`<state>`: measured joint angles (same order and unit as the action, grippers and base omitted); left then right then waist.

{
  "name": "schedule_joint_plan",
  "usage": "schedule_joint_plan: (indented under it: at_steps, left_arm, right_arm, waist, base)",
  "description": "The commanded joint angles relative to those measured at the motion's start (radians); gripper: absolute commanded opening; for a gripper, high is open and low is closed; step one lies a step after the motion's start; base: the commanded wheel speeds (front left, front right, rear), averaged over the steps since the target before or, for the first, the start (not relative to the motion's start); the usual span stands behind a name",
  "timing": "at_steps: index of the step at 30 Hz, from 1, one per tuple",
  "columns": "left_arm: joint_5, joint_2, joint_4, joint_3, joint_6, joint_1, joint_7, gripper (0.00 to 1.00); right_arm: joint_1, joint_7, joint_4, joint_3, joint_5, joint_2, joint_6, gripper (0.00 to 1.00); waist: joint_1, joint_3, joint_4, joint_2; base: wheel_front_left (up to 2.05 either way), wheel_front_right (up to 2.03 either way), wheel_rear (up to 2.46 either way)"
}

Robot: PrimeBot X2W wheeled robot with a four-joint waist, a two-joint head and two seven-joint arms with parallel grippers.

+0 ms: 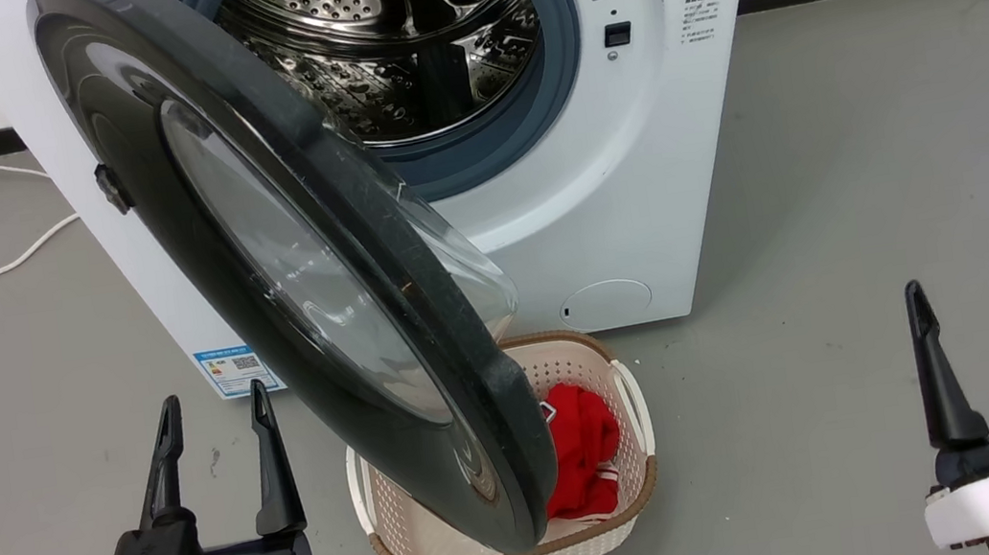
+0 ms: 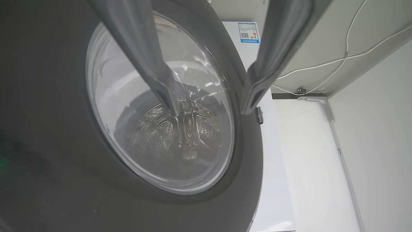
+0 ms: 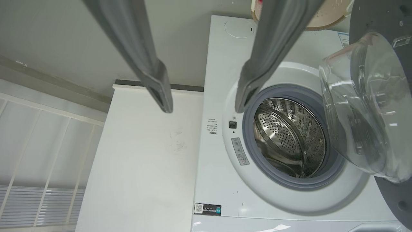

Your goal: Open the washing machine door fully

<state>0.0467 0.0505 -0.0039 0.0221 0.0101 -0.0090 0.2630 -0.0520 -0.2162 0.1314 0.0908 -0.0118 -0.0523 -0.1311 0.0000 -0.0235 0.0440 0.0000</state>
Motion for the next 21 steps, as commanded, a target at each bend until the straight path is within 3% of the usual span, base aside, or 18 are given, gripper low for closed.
schedule_joint_plan:
  at_steps: [1, 17, 18, 19, 20, 21]
  left_arm:
    - [-0.008, 0.000, -0.004, 0.002, -0.001, -0.001, 0.003, 1.00]
    - [-0.018, 0.000, 0.006, -0.012, -0.009, -0.012, 0.003, 1.00]
    - [-0.018, 0.000, 0.006, -0.013, -0.010, -0.013, 0.003, 0.82]
    - [-0.017, 0.000, 0.007, -0.013, -0.010, -0.014, 0.003, 0.48]
    - [-0.017, 0.000, 0.007, -0.014, -0.012, -0.015, 0.003, 0.00]
    - [-0.016, 0.000, 0.007, -0.014, -0.013, -0.015, 0.003, 0.00]
  right_arm:
    - [-0.014, -0.002, -0.014, -0.004, 0.020, 0.003, 0.001, 1.00]
    - [0.015, -0.020, -0.068, -0.011, 0.054, 0.003, 0.001, 1.00]
    - [0.013, -0.021, -0.070, -0.012, 0.056, 0.003, 0.001, 1.00]
    - [0.013, -0.021, -0.072, -0.012, 0.057, 0.003, 0.001, 1.00]
    - [0.014, -0.022, -0.073, -0.012, 0.057, 0.003, 0.001, 1.00]
    - [0.014, -0.022, -0.074, -0.013, 0.058, 0.003, 0.001, 1.00]
  waist:
    - [0.0000, -0.002, 0.001, 0.0000]
    - [0.0000, -0.019, 0.002, 0.0000]
    - [0.0000, -0.020, 0.001, 0.0000]
    - [0.0000, -0.021, 0.001, 0.0000]
    - [0.0000, -0.021, 0.001, 0.0000]
    - [0.0000, -0.021, 0.001, 0.0000]
  base:
    - [0.00, 0.00, 0.00]
    - [0.00, 0.00, 0.00]
    - [0.00, 0.00, 0.00]
    - [0.00, 0.00, 0.00]
    - [0.00, 0.00, 0.00]
    - [0.00, 0.00, 0.00]
